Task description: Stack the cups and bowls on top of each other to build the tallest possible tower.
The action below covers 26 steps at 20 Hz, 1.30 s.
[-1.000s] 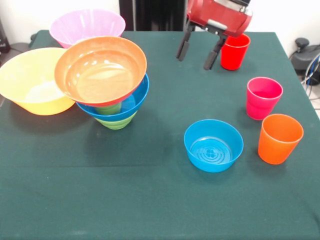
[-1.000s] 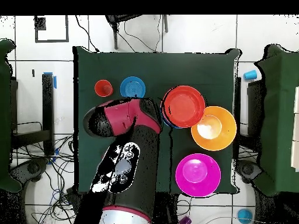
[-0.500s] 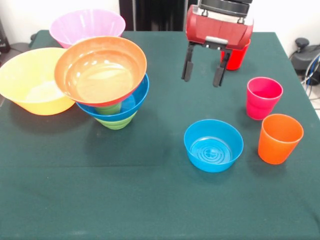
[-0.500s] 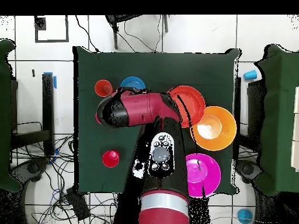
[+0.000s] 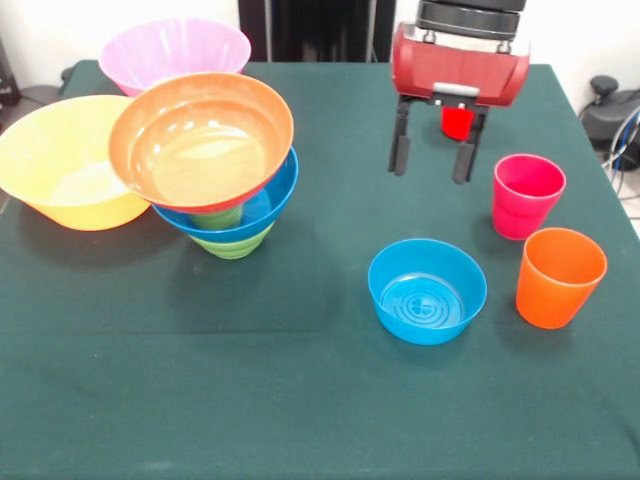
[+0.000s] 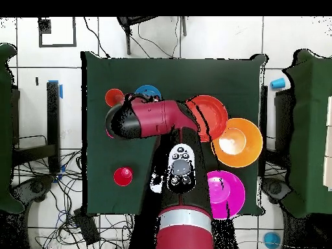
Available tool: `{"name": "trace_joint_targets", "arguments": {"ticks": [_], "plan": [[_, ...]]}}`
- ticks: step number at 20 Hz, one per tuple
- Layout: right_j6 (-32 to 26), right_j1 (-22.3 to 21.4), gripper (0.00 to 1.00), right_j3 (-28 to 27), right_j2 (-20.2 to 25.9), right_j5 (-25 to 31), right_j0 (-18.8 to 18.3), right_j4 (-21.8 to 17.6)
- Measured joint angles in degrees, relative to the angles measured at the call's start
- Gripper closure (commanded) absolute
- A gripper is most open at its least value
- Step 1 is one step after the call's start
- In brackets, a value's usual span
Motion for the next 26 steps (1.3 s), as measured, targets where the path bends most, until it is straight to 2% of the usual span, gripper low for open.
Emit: {"name": "trace_joint_targets", "arguments": {"ticks": [11, 19, 26], "plan": [[0.00, 1.88, 0.00, -1.12, -1.53, -1.88, 2.95, -0.42], [0.00, 5.74, 0.00, -2.08, -4.83, -5.31, 3.95, -1.86], [0.00, 8.62, 0.00, -3.10, -6.48, -5.61, 3.99, -2.70]]}}
